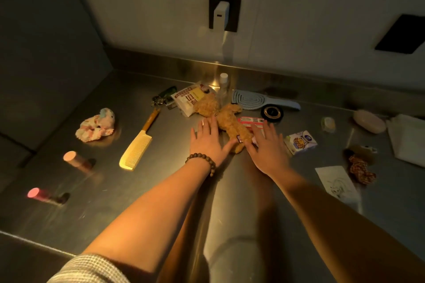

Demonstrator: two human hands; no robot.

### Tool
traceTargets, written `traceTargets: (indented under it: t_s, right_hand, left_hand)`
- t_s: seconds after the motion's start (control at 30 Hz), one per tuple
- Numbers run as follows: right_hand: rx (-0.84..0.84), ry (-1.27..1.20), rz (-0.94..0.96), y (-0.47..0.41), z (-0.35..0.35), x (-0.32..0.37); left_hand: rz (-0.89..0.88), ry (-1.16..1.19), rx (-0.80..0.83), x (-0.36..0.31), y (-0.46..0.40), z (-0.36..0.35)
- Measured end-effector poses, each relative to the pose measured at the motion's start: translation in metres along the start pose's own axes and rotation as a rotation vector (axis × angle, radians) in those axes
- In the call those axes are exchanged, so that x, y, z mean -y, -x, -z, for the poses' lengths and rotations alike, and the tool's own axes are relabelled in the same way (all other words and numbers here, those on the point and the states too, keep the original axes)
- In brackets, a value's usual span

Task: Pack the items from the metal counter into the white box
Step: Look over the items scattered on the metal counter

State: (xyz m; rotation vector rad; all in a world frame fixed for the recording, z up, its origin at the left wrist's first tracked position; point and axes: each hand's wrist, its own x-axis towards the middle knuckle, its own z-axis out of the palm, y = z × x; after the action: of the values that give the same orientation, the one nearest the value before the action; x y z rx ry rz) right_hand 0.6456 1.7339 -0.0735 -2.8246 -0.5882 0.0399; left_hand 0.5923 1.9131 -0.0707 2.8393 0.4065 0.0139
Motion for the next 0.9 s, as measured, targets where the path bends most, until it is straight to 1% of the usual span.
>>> traceTargets:
  t_s: [0.17,0.23,0.3,0.53,0.67,0.77,0.9]
  right_hand:
    - [-0.044,-0.110,0.138,0.033,0.015,0.027]
    - [-0.060,-0.138,0.193,0.042,0.019,0.042]
    - [-0.042,-0.125,0.234,0.048,0.020,0.058]
    - [0.084,-0.174,0.383,0.057,0.005,0.131]
    - [0.178,-0.192,0.502,0.062,-0.012,0.178]
    - [0.210,-0.206,0.599,0.067,-0.020,0.217]
    - [0.254,-0.258,0.696,0.072,-0.027,0.264]
  left_hand:
    - [-0.012,-0.072,-0.054,0.022,0.058,0.020]
    - [0.011,-0.098,-0.054,0.036,0.079,0.026]
    - [0.051,-0.113,-0.049,0.050,0.095,0.033]
    - [0.289,-0.124,-0.141,0.102,0.149,0.061]
    - [0.451,-0.136,-0.205,0.133,0.189,0.077]
    - [0.555,-0.139,-0.257,0.159,0.220,0.089]
    - [0.635,-0.097,-0.292,0.195,0.247,0.101]
